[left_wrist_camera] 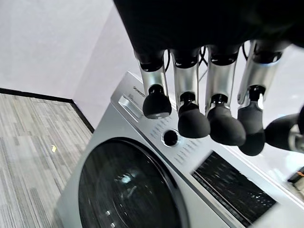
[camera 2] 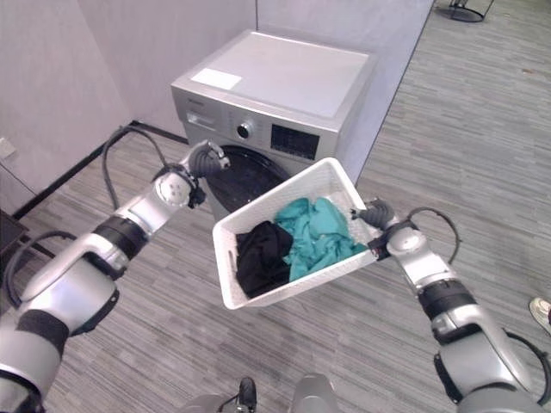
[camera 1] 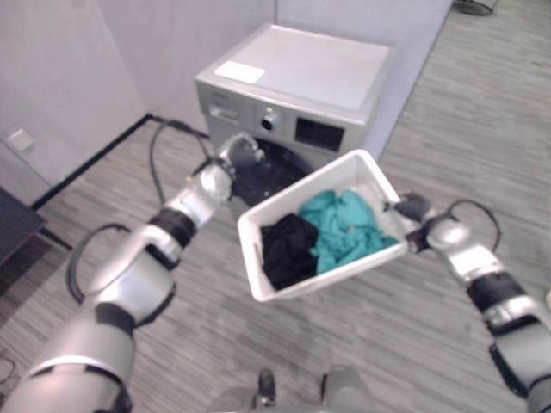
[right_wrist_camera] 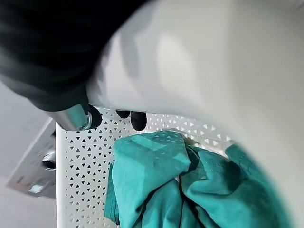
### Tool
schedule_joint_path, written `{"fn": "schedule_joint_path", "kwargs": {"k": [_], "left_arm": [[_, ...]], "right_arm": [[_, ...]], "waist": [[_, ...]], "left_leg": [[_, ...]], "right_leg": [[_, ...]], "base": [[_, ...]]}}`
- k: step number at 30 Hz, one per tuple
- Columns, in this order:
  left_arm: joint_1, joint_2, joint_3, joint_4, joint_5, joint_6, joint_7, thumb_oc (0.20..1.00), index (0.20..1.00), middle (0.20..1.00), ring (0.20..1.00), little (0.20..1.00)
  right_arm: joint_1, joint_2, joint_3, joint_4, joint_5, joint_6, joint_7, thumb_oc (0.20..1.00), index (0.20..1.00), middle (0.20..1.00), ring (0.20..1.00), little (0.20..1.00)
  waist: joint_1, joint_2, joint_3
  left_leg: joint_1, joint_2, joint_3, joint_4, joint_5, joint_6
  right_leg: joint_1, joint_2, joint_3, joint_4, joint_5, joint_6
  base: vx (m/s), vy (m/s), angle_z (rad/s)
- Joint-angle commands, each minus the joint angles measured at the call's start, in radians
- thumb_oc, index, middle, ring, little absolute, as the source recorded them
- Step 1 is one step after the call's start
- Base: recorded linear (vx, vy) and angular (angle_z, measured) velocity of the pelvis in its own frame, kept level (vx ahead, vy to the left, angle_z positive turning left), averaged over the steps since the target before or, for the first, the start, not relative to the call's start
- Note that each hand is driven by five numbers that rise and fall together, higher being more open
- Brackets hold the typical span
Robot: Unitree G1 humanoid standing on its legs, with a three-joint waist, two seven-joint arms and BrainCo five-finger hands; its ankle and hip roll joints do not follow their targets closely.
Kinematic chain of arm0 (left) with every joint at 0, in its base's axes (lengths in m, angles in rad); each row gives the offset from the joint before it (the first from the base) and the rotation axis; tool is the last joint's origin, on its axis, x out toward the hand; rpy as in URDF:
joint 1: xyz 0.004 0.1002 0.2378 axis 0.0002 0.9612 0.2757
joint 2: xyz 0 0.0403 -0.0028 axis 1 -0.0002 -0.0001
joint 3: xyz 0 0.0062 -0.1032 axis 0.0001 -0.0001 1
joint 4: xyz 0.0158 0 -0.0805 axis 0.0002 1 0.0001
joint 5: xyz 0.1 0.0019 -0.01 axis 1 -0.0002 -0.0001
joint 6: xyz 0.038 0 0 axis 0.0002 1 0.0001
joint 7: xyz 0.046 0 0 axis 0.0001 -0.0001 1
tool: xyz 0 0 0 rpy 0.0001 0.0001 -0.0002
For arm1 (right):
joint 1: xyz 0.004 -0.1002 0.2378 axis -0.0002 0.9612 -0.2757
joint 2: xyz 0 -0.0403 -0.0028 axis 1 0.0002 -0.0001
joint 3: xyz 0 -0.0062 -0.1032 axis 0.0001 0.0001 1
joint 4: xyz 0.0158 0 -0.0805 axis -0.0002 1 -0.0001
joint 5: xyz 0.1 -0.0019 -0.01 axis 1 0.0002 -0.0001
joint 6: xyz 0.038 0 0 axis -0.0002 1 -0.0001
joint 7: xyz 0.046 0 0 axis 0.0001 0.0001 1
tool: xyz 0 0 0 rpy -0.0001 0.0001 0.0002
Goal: Grab the laundry basket,head to the washer,open it,put in the laundry and shut it.
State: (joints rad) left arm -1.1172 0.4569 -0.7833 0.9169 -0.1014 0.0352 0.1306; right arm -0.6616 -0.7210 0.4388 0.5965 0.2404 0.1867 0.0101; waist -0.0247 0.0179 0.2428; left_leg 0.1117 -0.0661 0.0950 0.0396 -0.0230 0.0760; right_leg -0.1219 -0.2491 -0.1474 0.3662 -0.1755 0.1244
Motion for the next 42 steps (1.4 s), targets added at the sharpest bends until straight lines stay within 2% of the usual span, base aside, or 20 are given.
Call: {"fn": "schedule_joint_path", "kwargs": {"k": [1,4,14,19,28,36,42], "left_arm": [[-0.012,-0.022,0.014,0.036,0.013,-0.041,0.040,0.200,0.200,0.200,0.200,0.200],[-0.005,-0.029,0.022,0.037,0.011,-0.044,0.042,0.200,0.200,0.200,0.200,0.200],[0.003,-0.023,0.034,-0.012,0.035,-0.042,0.050,0.200,0.200,0.200,0.200,0.200],[-0.020,-0.071,0.011,-0.023,0.076,-0.040,0.043,0.200,0.200,0.200,0.200,0.200],[-0.050,-0.159,-0.049,-0.011,0.124,-0.045,0.033,0.200,0.200,0.200,0.200,0.200],[-0.109,-0.212,-0.101,0.043,0.113,-0.056,0.033,0.200,0.200,0.200,0.200,0.200],[-0.200,-0.231,-0.131,0.150,0.050,-0.067,0.053,0.200,0.200,0.200,0.200,0.200]], "right_arm": [[-0.133,-0.008,-0.058,0.025,0.079,-0.097,-0.021,0.200,0.200,0.200,0.200,0.200],[-0.138,0.010,-0.045,0.009,0.081,-0.097,-0.013,0.200,0.200,0.200,0.200,0.200],[-0.156,0.038,-0.031,-0.174,0.105,-0.122,-0.006,0.200,0.200,0.200,0.200,0.200],[-0.223,0.072,0.026,-0.331,0.106,-0.139,0.021,0.200,0.200,0.200,0.200,0.200],[-0.311,0.104,0.068,-0.396,0.136,-0.166,0.011,0.200,0.200,0.200,0.200,0.200],[-0.500,0.073,0.115,-0.250,0.170,-0.183,-0.044,0.200,0.200,0.200,0.200,0.200],[-0.761,0.030,0.224,0.115,0.217,-0.169,-0.082,0.200,0.200,0.200,0.200,0.200]], "waist": [[0.029,0.003,-0.146],[0.044,0.003,-0.168],[0.071,-0.004,-0.188],[0.095,-0.012,-0.197],[0.110,-0.022,-0.203],[0.114,-0.020,-0.207],[0.104,-0.019,-0.213]], "left_leg": [[-0.089,0.094,-0.036,0.100,-0.054,-0.080],[-0.080,0.098,-0.020,0.088,-0.060,-0.083],[-0.066,0.117,-0.015,0.062,-0.045,-0.095],[-0.059,0.130,-0.018,0.052,-0.036,-0.103],[-0.053,0.139,-0.040,0.024,-0.015,-0.114],[-0.055,0.139,-0.055,0.010,-0.004,-0.122],[-0.056,0.143,-0.058,0.005,0.004,-0.131]], "right_leg": [[0.140,0.027,0.029,-0.121,0.145,0.039],[0.181,0.026,0.003,-0.175,0.135,0.050],[0.225,0.035,-0.006,-0.227,0.125,0.056],[0.242,0.040,-0.017,-0.238,0.115,0.053],[0.250,0.052,-0.033,-0.222,0.098,0.047],[0.252,0.055,-0.056,-0.220,0.097,0.046],[0.249,0.062,-0.060,-0.219,0.103,0.048]], "base": [[0.14,-0.049,0.32],[0.06,-0.019,0.25],[0.00,-0.028,-0.18],[-0.05,-0.038,-0.10],[-0.04,-0.031,0.04],[-0.02,-0.032,0.07],[0.00,-0.030,0.06]]}}
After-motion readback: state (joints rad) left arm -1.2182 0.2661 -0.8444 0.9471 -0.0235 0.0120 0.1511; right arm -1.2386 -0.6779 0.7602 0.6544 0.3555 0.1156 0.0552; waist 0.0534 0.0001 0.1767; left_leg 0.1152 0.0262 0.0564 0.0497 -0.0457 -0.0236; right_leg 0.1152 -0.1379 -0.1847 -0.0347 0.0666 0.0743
